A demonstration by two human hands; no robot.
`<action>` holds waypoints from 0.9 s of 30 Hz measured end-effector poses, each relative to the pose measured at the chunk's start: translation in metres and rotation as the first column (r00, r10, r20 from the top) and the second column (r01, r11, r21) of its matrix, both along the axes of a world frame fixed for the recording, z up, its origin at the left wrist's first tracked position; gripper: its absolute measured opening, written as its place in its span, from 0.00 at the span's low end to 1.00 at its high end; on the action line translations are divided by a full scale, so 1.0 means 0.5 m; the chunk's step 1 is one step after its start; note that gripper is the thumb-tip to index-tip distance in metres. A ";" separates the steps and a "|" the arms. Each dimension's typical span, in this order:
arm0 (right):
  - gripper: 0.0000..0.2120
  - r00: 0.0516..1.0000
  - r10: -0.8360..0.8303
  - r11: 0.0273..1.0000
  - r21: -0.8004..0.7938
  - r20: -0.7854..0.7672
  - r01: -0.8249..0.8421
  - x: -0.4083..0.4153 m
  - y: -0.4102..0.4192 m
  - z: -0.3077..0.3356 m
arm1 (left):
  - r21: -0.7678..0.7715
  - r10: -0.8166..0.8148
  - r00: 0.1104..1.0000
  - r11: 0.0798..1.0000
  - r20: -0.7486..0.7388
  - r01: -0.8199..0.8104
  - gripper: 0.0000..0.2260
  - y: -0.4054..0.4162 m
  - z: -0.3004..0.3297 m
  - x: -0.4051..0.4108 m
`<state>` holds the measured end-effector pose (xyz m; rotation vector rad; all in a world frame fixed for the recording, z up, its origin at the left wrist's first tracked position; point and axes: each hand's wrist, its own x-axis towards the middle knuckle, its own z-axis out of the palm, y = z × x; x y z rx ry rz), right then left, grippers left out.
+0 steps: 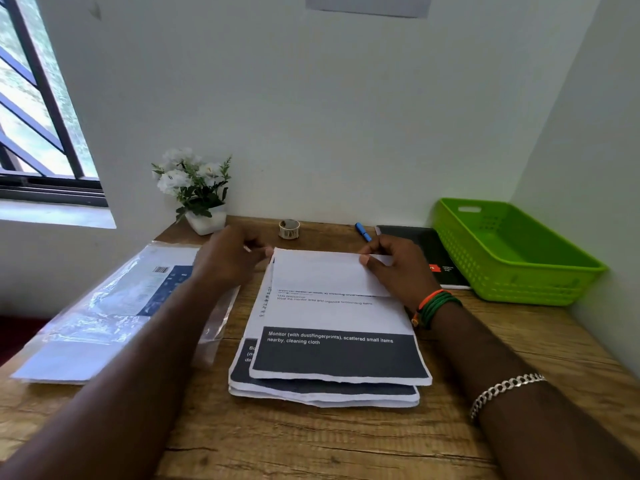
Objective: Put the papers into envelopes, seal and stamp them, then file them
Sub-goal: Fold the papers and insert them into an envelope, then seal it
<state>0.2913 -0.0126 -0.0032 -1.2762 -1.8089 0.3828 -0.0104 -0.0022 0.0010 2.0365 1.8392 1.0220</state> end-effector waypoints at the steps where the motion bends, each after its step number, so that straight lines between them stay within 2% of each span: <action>1: 0.04 1.000 0.003 1.000 0.005 -0.009 -0.003 0.001 -0.001 0.001 | 0.008 -0.051 0.997 0.999 0.065 0.050 0.06 -0.001 0.001 0.007; 3: 0.04 1.000 0.012 1.000 0.013 -0.023 -0.012 -0.003 -0.002 0.002 | 0.019 -0.162 0.977 0.987 0.142 0.161 0.01 -0.003 0.006 0.031; 5: 0.03 0.999 0.017 1.000 0.011 -0.029 -0.017 -0.008 0.000 0.000 | 0.050 -0.220 0.966 0.975 0.136 0.215 0.03 -0.003 0.005 0.052; 7: 0.03 0.999 0.017 1.000 0.009 -0.029 -0.017 -0.011 -0.001 0.000 | 0.075 -0.226 0.966 0.973 0.128 0.217 0.02 -0.002 0.001 0.062; 12: 0.04 0.999 -0.048 0.999 0.000 0.004 0.048 0.010 0.001 0.003 | 0.088 -0.217 0.971 0.974 0.098 0.209 0.06 -0.003 -0.006 0.055; 18: 0.04 0.986 -0.165 0.979 -0.111 0.033 0.168 0.064 0.010 0.002 | 0.107 -0.211 0.976 0.973 0.055 0.205 0.07 0.002 -0.010 0.055; 22: 0.04 0.995 -0.097 0.994 -0.058 -0.012 0.096 0.051 0.001 0.011 | 0.215 -0.199 0.978 0.960 0.069 0.181 0.04 -0.001 -0.002 0.054; 24: 0.09 0.998 -0.039 0.999 -0.011 0.039 0.039 0.040 -0.002 0.014 | 0.257 -0.190 0.980 0.952 0.064 0.168 0.03 -0.006 0.006 0.052; 27: 0.06 0.995 -0.011 1.000 0.025 0.100 0.009 0.030 -0.008 0.016 | 0.253 -0.216 0.976 0.946 0.030 0.201 0.03 -0.019 0.010 0.047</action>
